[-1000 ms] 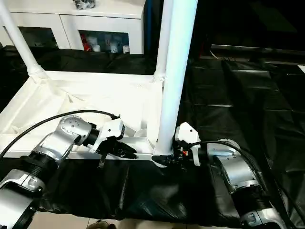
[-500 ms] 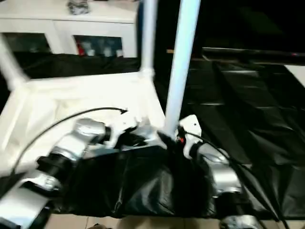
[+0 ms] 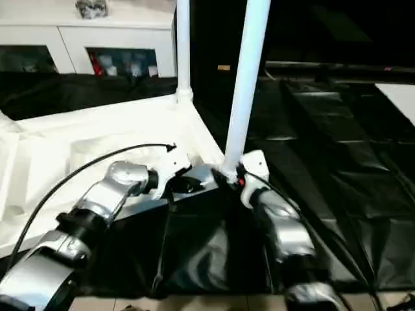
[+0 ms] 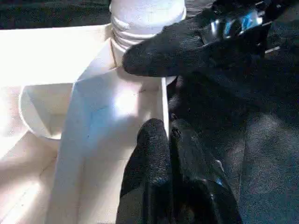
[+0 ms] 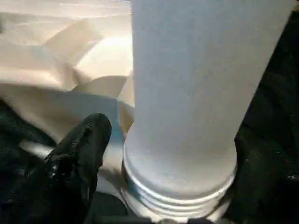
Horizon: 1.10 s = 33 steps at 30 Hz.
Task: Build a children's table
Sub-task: Rotate leg to tighten
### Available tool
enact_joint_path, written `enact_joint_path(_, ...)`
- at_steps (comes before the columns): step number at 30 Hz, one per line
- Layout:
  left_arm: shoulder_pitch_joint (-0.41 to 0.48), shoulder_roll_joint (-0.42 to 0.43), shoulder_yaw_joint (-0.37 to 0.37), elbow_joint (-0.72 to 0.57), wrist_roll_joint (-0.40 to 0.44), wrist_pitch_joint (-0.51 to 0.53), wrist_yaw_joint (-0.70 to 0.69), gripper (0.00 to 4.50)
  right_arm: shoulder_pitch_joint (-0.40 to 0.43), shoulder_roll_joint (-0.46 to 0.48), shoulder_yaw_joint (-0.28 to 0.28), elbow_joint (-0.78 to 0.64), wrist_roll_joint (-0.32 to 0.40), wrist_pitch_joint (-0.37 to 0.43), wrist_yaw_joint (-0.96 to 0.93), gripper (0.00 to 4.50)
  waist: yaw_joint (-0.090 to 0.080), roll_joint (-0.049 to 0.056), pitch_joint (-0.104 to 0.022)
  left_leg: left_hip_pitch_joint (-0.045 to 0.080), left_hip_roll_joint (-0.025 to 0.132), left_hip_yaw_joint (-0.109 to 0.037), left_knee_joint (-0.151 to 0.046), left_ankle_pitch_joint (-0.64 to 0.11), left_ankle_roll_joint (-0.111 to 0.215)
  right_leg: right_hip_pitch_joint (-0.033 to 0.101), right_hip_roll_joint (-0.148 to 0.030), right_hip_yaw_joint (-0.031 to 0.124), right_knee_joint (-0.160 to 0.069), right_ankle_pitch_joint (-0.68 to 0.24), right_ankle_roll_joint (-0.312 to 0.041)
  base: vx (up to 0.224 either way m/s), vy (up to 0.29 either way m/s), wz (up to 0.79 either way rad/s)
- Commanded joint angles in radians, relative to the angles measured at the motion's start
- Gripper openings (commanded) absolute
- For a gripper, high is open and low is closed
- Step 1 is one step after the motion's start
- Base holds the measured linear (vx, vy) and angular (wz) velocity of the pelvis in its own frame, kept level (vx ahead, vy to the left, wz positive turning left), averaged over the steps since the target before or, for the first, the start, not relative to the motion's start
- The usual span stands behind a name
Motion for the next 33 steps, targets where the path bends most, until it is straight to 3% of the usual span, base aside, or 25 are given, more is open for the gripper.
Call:
enact_joint_path(1, 0.011, 0.004, -0.057, -0.033, -0.019, -0.054, -0.097, 0.00, 0.020, -0.025, 0.116, -0.060, 0.031, -0.008, 0.182, 3.88, 0.007, -0.009, -0.056, 0.010, 0.045, -0.023, -0.068, -0.213, 0.068, 0.037, -0.069, 0.040, -0.070, -0.115, -0.231, 0.053, -0.021, 0.02)
enact_joint_path(2, 0.011, 0.004, -0.057, -0.033, -0.019, -0.054, -0.097, 0.00, 0.020, -0.025, 0.116, -0.060, 0.031, -0.008, 0.182, 3.88, 0.008, -0.010, -0.058, 0.006, 0.043, -0.022, -0.065, -0.189, 0.080, 0.041, -0.068, 0.039, -0.066, -0.080, -0.236, 0.054, -0.026, 0.02)
enact_joint_path(3, 0.012, 0.033, -0.059, -0.042, -0.022, -0.078, -0.144, 0.00, 0.033, -0.086, 0.124, -0.082, 0.039, -0.015, 0.264, 3.88, 0.011, -0.010, -0.061, 0.006, 0.045, -0.020, -0.060, -0.140, 0.110, 0.042, -0.068, 0.039, -0.057, 0.002, -0.257, 0.000, 0.000, 0.00)
enact_joint_path(6, 0.011, 0.052, -0.062, -0.045, -0.026, -0.090, -0.180, 0.00, 0.039, -0.117, 0.123, -0.096, 0.048, -0.008, 0.313, 3.88, 0.017, -0.009, -0.060, 0.008, 0.047, -0.018, -0.058, -0.124, 0.123, 0.040, -0.067, 0.036, -0.054, 0.019, -0.273, 0.000, 0.000, 0.00)
enact_joint_path(10, 0.016, 0.098, -0.065, -0.070, -0.046, -0.102, -0.266, 0.00, 0.043, -0.183, 0.130, -0.110, 0.046, -0.011, 0.415, 3.88, 0.030, -0.002, -0.056, 0.015, 0.055, -0.016, -0.064, -0.163, 0.098, 0.035, -0.062, 0.033, -0.055, -0.043, -0.279, 0.000, 0.000, 0.00)
enact_joint_path(15, 0.022, 0.125, -0.071, -0.079, -0.057, -0.130, -0.322, 0.00, 0.031, -0.216, 0.137, -0.102, 0.049, -0.009, 0.467, 3.88, 0.031, -0.005, -0.053, 0.016, 0.054, -0.018, -0.068, -0.216, 0.064, 0.034, -0.066, 0.035, -0.062, -0.123, -0.266, 0.000, 0.000, 0.00)
enact_joint_path(16, 0.021, 0.127, -0.071, -0.078, -0.058, -0.132, -0.326, 0.00, 0.030, -0.219, 0.140, -0.102, 0.051, -0.008, 0.473, 3.62, 0.031, -0.006, -0.053, 0.016, 0.054, -0.017, -0.068, -0.217, 0.060, 0.034, -0.066, 0.036, -0.063, -0.126, -0.263, 0.000, 0.000, 0.00)
enact_joint_path(25, 0.013, 0.157, -0.078, -0.068, -0.066, -0.153, -0.380, 0.00, 0.016, -0.237, 0.150, -0.099, 0.073, 0.022, 0.548, 3.08, 0.039, -0.010, -0.057, 0.013, 0.053, -0.015, -0.061, -0.160, 0.084, 0.036, -0.066, 0.034, -0.053, -0.063, -0.274, 0.000, 0.000, 0.00)
enact_joint_path(33, 0.012, 0.146, -0.080, -0.035, -0.039, -0.156, -0.332, 0.00, 0.057, -0.207, 0.152, -0.120, 0.103, 0.066, 0.522, 2.71, 0.046, -0.012, -0.055, 0.016, 0.054, -0.016, -0.063, -0.175, 0.066, 0.034, -0.066, 0.036, -0.056, -0.098, -0.264, 0.000, 0.000, 0.00)
